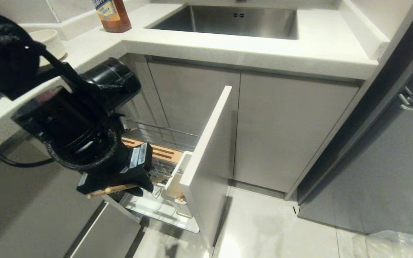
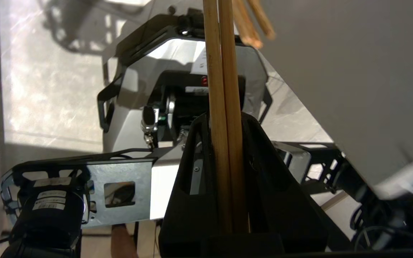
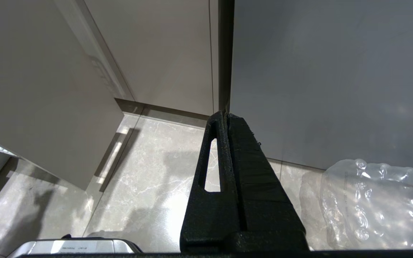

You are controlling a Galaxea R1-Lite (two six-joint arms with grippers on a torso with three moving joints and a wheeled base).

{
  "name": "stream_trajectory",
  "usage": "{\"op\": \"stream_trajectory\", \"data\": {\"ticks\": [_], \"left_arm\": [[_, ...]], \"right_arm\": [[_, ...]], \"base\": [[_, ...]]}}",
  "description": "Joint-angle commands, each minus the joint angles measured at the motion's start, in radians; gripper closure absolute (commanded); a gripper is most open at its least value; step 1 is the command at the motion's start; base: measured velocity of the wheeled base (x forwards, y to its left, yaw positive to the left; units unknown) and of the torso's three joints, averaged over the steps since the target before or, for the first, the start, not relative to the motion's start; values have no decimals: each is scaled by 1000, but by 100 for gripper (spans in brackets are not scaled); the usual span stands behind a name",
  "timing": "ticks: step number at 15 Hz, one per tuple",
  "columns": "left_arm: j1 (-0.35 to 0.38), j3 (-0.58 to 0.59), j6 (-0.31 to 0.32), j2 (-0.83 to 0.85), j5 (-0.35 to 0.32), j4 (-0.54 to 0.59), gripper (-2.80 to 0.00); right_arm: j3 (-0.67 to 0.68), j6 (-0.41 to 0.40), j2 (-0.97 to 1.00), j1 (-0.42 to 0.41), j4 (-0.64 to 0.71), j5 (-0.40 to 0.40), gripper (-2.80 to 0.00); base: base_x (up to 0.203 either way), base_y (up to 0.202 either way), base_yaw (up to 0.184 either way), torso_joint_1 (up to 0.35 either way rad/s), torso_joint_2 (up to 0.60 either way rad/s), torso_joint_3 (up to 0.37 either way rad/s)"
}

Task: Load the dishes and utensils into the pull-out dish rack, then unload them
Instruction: Pick up the chopsticks and place it in the cupboard

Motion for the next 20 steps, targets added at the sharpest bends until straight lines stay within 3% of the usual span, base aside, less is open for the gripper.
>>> {"op": "stream_trajectory", "data": {"ticks": [1,6,15,20], "left_arm": [[10,2,-4,54,-1,5,0],[14,2,-2,101,-70,1,0],[55,-6,-1,193,-80,-54,0],[88,-21,-1,256,-126,-87,0]], "right_arm": [[0,0,1,0,0,0,0],[0,0,1,0,0,0,0],[0,0,1,0,0,0,0],[0,0,1,0,0,0,0]], "base": [[0,0,0,0,0,0],[0,0,0,0,0,0],[0,0,0,0,0,0],[0,0,0,0,0,0]]}}
